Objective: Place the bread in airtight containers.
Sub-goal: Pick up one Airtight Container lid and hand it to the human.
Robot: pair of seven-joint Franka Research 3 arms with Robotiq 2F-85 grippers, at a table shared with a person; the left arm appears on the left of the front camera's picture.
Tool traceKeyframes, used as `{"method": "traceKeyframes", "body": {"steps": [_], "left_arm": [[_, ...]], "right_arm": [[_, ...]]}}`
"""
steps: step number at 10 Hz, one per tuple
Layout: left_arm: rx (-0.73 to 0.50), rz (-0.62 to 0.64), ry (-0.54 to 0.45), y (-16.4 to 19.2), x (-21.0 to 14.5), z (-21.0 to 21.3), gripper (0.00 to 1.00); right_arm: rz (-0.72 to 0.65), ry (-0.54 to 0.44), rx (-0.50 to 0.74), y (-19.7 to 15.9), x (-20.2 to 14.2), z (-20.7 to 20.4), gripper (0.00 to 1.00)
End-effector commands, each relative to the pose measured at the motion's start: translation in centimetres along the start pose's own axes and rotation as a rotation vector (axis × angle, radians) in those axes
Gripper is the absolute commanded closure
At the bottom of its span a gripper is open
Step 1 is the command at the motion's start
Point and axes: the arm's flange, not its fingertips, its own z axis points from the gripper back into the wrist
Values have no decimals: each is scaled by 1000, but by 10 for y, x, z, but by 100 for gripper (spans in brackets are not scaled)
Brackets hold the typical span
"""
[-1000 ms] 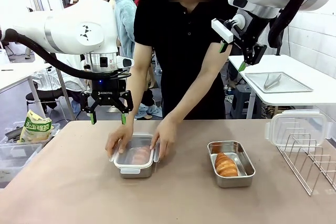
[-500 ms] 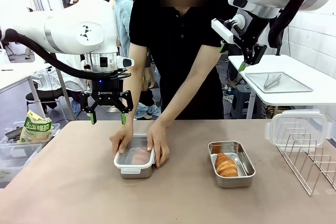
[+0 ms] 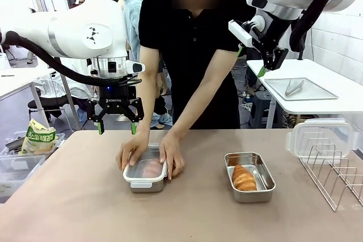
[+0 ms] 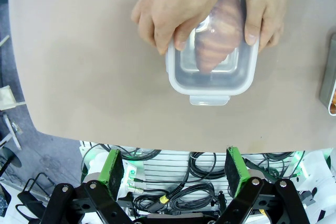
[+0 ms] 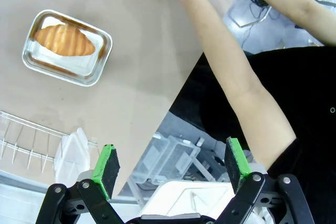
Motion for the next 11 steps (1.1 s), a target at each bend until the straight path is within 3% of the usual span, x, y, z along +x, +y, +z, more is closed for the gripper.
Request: {"method": "traceKeyframes", "body": {"steps": [1,11], "left_arm": [[1,3,4,2,-1,2,0],[1,3,4,2,-1,2,0]], "right_arm": [[-3,-2,-1,0,-1,0,0],[-3,-2,-1,0,-1,0,0]]}}
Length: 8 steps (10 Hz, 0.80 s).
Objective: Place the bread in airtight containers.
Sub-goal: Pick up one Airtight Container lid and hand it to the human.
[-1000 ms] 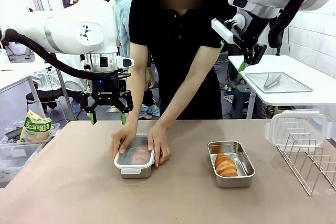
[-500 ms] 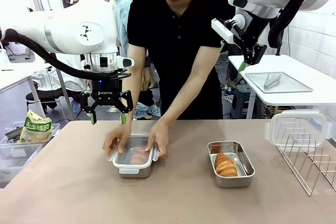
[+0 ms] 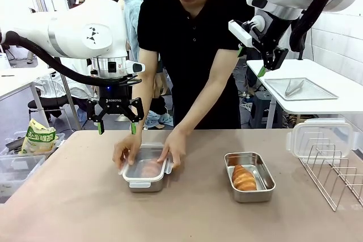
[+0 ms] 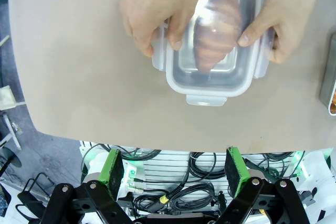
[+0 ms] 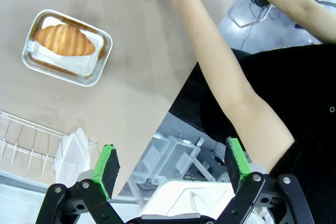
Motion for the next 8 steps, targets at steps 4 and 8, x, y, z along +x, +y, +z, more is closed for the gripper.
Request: {"method": "traceKeyframes", "body": {"steps": [4,8], "left_arm": [[1,3,4,2,-1,2,0],[1,3,4,2,-1,2,0]], "right_arm": [[-3,-2,-1,0,-1,0,0],[-3,-2,-1,0,-1,0,0]]}}
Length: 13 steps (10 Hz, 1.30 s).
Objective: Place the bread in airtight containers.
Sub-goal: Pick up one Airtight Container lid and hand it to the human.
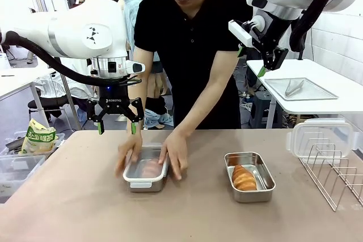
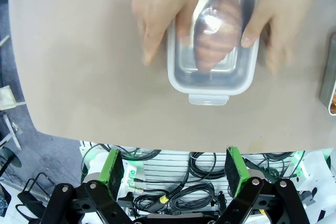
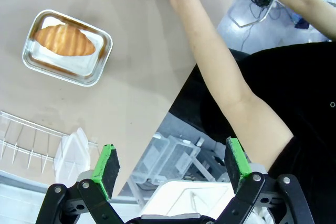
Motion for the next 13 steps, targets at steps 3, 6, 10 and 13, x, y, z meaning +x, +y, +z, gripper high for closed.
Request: {"method": "traceKeyframes", "body": {"steps": [3,6,10,13], "left_arm": [[1,3,4,2,-1,2,0],[1,3,4,2,-1,2,0],[1,3,4,2,-1,2,0],[1,3,4,2,-1,2,0]], "right_arm": [[-3,-2,-1,0,-1,0,0],[-3,-2,-1,0,-1,0,0],[-3,-2,-1,0,-1,0,0],[-3,-2,-1,0,-1,0,0]]}}
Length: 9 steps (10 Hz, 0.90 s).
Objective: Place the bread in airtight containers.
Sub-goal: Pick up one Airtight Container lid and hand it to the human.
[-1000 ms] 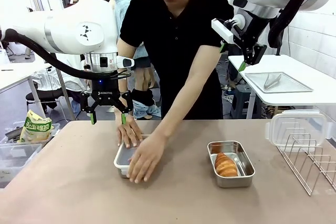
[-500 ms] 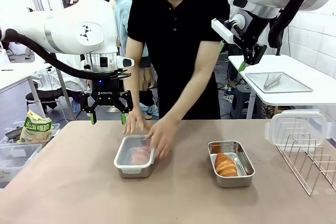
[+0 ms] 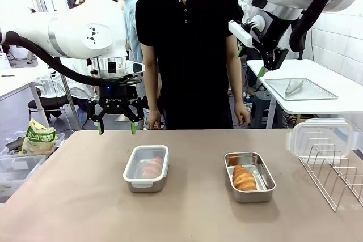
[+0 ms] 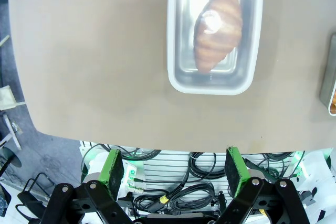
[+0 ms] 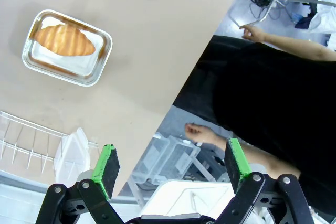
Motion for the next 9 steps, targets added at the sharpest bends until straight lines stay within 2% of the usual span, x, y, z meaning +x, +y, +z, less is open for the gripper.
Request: {"method": "traceKeyframes", "body": {"steps": [1,8,9], "left_arm": [[1,3,4,2,-1,2,0],[1,3,4,2,-1,2,0],[1,3,4,2,-1,2,0]], "right_arm": [[-3,-2,-1,0,-1,0,0],[0,0,0,0,0,0,0],[-34,18,33,6,-14,-1,0]]}}
